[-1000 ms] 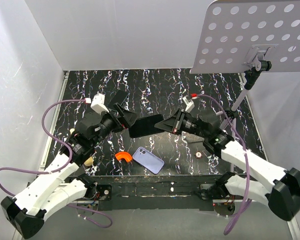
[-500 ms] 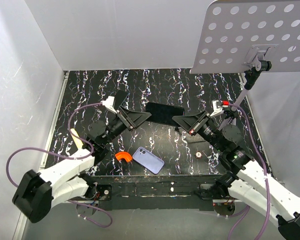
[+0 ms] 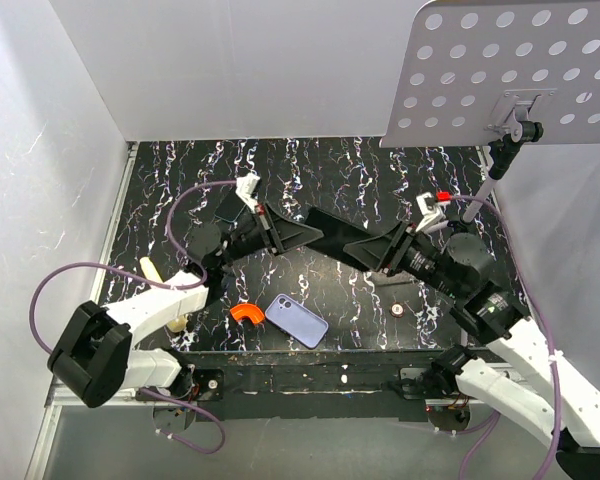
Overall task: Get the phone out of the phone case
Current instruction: Adjust the phone.
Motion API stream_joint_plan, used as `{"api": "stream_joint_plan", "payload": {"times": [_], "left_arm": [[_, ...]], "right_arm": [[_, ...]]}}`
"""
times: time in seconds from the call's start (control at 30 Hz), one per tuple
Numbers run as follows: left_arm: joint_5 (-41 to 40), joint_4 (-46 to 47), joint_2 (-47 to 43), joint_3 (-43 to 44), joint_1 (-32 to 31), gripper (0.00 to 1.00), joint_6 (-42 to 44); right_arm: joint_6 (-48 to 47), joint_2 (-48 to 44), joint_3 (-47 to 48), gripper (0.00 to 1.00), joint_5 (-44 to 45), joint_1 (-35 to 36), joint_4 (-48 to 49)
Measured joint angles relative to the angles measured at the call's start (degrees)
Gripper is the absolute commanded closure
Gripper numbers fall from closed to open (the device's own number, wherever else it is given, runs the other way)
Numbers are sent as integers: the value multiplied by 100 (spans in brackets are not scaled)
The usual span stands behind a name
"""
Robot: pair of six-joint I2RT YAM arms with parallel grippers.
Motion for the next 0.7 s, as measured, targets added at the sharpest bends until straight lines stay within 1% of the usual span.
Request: {"api": "stream_joint_plan", "payload": {"times": [0.03, 0.1, 0.13, 0.17, 0.33, 0.43, 0.47, 0.53, 0.6, 0.63, 0.67, 0.7], "left_arm": [[284, -133, 59, 155, 2, 100, 153], [1123, -557, 245, 629, 2, 100, 538], [1419, -732, 313, 787, -2, 100, 704], [1851, -997, 413, 994, -13, 100, 938], [3285, -1762, 850, 1440, -15, 100, 1482], [3856, -2286, 1016, 1637, -37, 100, 1779], [4019, -2616, 1067, 1773, -48, 100, 1939], [4190, -3185, 1108, 2015, -57, 100, 2280], [4277, -3648, 1117, 2253, -79, 100, 2573], [4319, -3807, 1117, 2356, -92, 100, 2671], [4371, -3930, 1115, 2437, -92, 100, 2752], [4422, -4050, 1108, 2507, -92, 100, 2813]], "right_arm": [[-356, 107, 304, 39, -136, 2, -503], [-994, 286, 804, 35, -402, 2, -1423], [-1222, 339, 938, 31, -503, 0, -1740], [-1528, 407, 1093, 29, -702, 0, -2194], [-2546, 588, 1373, 29, -1687, -7, -3539], [-2872, 822, 1519, 32, -2354, -15, -3821], [-2931, 929, 1576, 33, -2634, -20, -3818], [-3001, 1104, 1661, 41, -3067, -20, -3768], [-3040, 1281, 1746, 52, -3451, -20, -3670], [-3064, 1364, 1790, 56, -3558, -20, -3654], [-3060, 1471, 1843, 64, -3654, -20, -3641], [-3042, 1572, 1873, 77, -3744, -24, -3598]]}}
